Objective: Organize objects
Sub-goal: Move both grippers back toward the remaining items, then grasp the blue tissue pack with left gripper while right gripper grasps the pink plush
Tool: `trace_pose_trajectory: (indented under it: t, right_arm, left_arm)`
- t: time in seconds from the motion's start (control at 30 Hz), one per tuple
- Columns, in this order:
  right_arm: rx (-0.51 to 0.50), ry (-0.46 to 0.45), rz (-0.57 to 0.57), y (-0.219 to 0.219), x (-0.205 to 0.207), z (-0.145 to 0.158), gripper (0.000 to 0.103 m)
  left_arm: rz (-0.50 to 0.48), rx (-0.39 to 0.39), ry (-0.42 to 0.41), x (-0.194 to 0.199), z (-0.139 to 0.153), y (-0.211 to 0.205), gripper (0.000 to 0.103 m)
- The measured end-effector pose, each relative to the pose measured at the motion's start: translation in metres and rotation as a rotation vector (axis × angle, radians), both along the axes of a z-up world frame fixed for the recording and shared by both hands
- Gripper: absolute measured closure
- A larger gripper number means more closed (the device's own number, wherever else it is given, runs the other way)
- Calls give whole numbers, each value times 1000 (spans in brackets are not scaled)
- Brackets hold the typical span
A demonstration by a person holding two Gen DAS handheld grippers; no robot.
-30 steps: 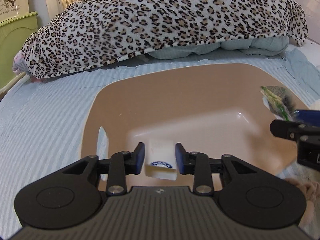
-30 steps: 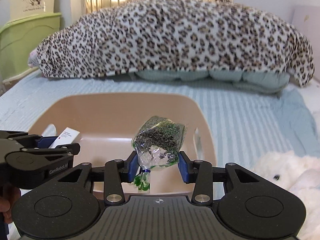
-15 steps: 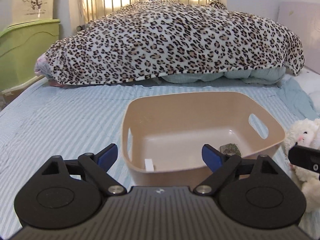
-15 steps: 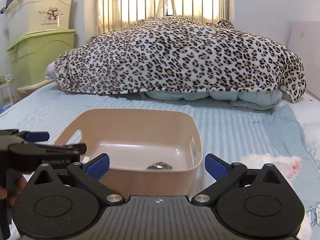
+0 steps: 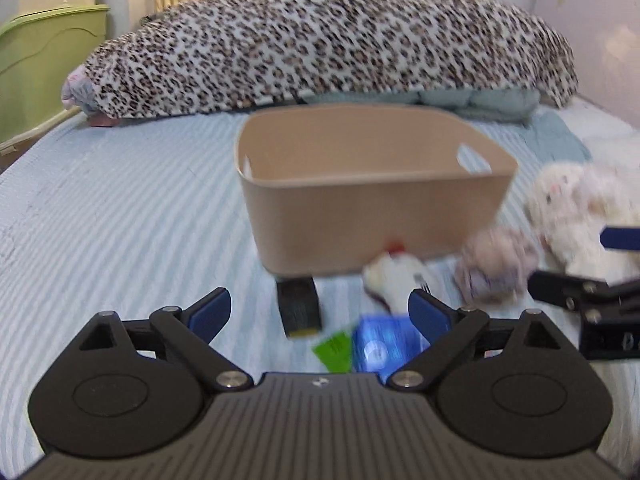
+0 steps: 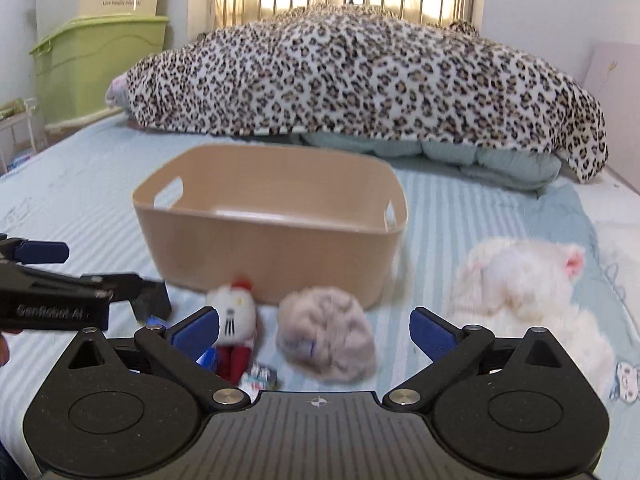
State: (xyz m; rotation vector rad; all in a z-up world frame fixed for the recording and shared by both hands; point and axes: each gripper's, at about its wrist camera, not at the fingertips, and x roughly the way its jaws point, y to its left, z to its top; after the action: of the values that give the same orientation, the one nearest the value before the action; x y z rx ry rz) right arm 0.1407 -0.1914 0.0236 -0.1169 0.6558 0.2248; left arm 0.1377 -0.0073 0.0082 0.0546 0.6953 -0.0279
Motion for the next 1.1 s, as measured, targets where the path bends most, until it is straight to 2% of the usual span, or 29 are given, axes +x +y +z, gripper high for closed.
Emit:
trace_pose_trajectory:
  t: [0.13, 0.3, 0.67, 0.8, 0.93, 1.03, 1.07, 1.1]
  right_arm:
    - [-13, 28, -12, -6, -1, -15, 0]
    - [-33, 41, -18, -14, 2, -30, 0]
    - [32, 91, -38, -29, 29, -70, 0]
    - [54, 95, -47, -34, 36, -79, 0]
    - [96, 70, -66, -36, 43, -88, 0]
    - [91, 63, -62, -32, 50, -95, 0]
    - [81, 51, -58, -29, 50, -97, 2]
    - [68, 39, -53, -27, 51, -99, 10]
  left_arm:
    - [-44, 32, 53, -4, -18, -13, 7]
    - [-77, 28, 104, -1, -36, -22, 7]
    - [-122, 9, 178, 20, -58, -41, 7]
    - [-93, 29, 188, 25, -69, -41, 8]
    - [-83, -25, 211, 28, -72, -30, 21]
    - [-64, -25, 204, 29, -70, -26, 32]
    - [-58, -31, 205, 29, -68, -24, 33]
    - [-56, -40, 207, 29, -67, -22, 34]
